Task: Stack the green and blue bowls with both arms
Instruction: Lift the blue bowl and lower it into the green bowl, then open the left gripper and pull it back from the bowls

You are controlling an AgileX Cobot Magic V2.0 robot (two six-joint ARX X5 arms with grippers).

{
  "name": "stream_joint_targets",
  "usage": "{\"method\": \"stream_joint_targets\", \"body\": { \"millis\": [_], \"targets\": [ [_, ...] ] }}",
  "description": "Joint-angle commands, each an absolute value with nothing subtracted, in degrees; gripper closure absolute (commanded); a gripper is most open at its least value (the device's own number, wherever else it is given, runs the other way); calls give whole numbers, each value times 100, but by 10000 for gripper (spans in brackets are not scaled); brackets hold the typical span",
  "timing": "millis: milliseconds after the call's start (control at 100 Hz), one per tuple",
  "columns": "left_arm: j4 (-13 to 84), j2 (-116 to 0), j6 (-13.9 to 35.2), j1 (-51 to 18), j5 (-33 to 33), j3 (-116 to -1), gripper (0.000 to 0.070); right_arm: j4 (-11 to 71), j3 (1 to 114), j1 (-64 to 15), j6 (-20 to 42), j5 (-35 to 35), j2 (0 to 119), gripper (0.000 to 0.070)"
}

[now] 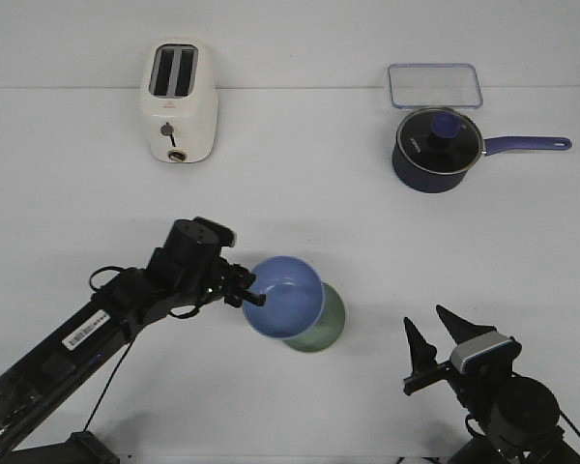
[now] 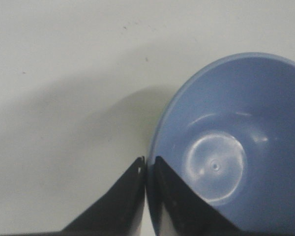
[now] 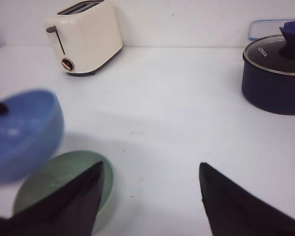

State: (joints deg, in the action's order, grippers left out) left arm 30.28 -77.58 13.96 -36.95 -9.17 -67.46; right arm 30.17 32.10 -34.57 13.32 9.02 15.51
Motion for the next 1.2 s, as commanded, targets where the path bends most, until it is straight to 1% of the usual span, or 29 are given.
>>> {"method": "stream_joint_targets", "body": {
  "millis": [0,100,240,310,330,350,420,450,470,500,620,700,810,940,1050,1190],
  "targets": [
    [2958,-7999,1472,-3911,-725,-6794,690,2961,3258,-3507,1363,908,1579,297],
    [2915,-8324,1468,-4185,-569,-6794,690,2961,3258,-3507,1365,908,1579,297],
    [2604,-8676,1518,-4355,-561,-6794,688,2961,3258,-3507,1365,908,1579,297],
    [2473,-8788,1557,-4397,-587,-6794,668,2963,3258,-3507,1365,908,1579,296],
    [2447,-8809,1557,-4407,-587,-6794,639,2963,3258,-3507,1365,908,1579,296],
    [2427,-8823,1564,-4418,-591,-6794,595,2963,3258,-3507,1365,908,1579,296],
    [2392,-8833,1575,-4427,-589,-6794,376,2963,3258,-3507,1365,908,1579,296],
    [2384,-8833,1575,-4427,-585,-6794,296,2965,3258,-3507,1365,908,1579,295],
    [2381,-8833,1575,-4427,-585,-6794,259,2965,3258,-3507,1365,908,1579,295],
    [2384,-8831,1575,-4427,-585,-6796,231,2965,3258,-3507,1365,908,1579,295],
    [2394,-8729,1538,-4362,-585,-6799,233,2965,3258,-3507,1365,908,1579,285],
    [2408,-8455,1415,-4259,-582,-6799,233,2965,3258,-3507,1365,908,1579,281],
    [2477,-7760,1247,-4029,-508,-6799,233,2965,3258,-3507,1365,908,1579,259],
    [2733,-6694,1100,-3765,-19,-6683,233,2965,3258,-3507,1365,906,1581,218],
    [2530,-5651,1203,-3671,403,-5951,233,2987,3258,-3507,1363,906,1581,218],
    [2088,-4274,1721,-3671,904,-4473,233,3015,3258,-3507,1361,904,1581,218]
  ]
}}
